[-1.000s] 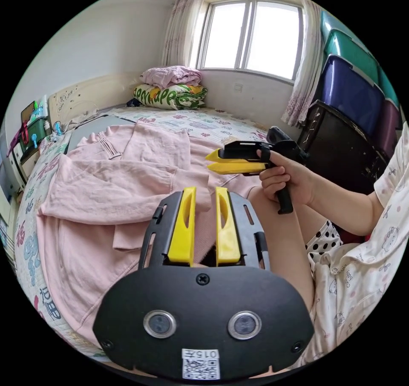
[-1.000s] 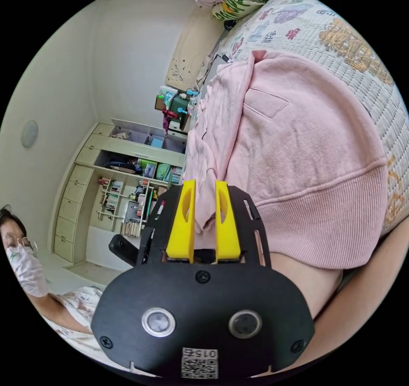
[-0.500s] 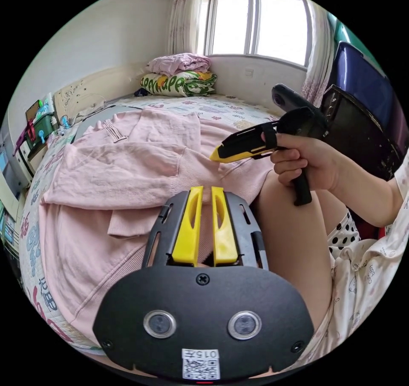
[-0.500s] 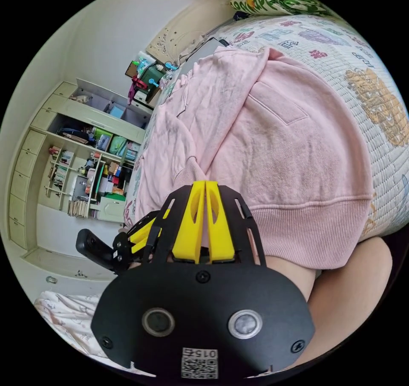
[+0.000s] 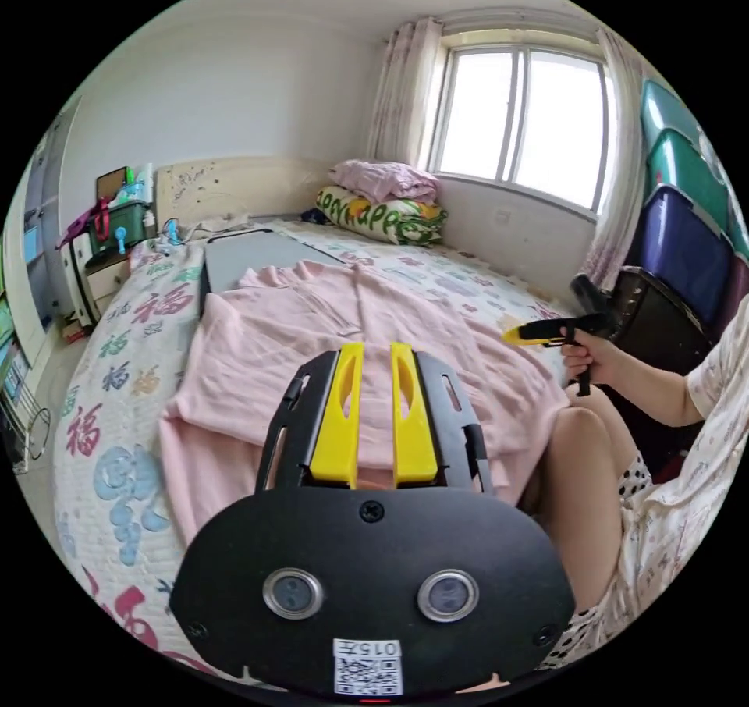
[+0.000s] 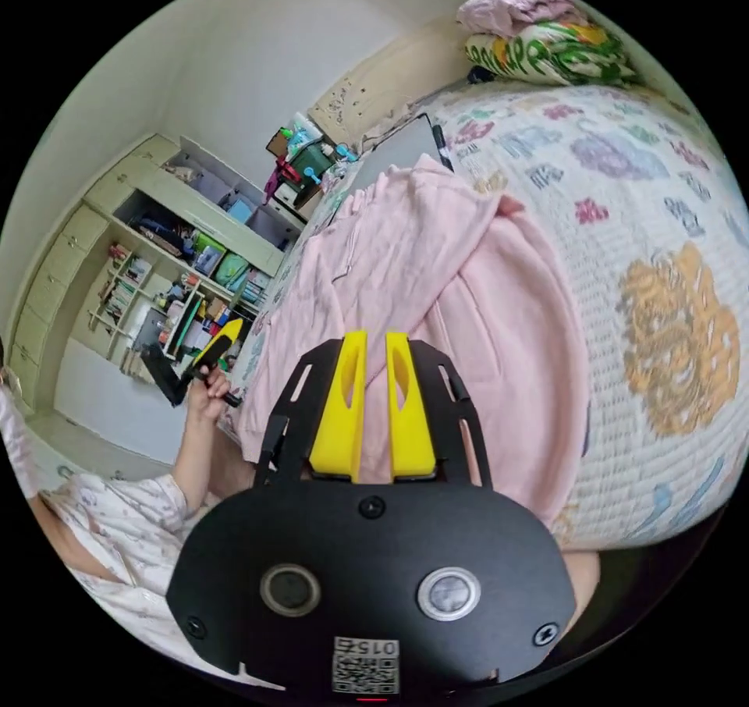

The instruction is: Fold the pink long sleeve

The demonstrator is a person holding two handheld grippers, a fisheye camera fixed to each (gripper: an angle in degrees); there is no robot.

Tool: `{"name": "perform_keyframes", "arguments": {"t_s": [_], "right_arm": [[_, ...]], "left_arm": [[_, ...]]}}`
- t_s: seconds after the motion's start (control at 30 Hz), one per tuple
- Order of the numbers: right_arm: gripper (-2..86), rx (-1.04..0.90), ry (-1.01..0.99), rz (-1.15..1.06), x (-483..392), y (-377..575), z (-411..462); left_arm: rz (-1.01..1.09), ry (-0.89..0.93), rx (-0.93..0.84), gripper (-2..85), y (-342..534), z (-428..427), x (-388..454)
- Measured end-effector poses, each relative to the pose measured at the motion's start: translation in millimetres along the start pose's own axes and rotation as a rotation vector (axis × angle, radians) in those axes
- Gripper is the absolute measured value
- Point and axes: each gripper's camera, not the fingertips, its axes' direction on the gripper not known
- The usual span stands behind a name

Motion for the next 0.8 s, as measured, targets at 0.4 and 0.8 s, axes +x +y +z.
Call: {"name": "perform_keyframes", "arguments": {"t_s": [0.4, 0.8], "right_arm": [[12.6, -0.009, 0.25, -0.312, 24, -282, 217], [5.3, -0.131, 0.231, -0.041, 117, -431, 333]], "left_arm": [[-0.242, -0.223, -0.172, 11.2, -104, 229, -248], [-0.353, -0.23, -0.356, 7.0, -84, 324, -269]]}}
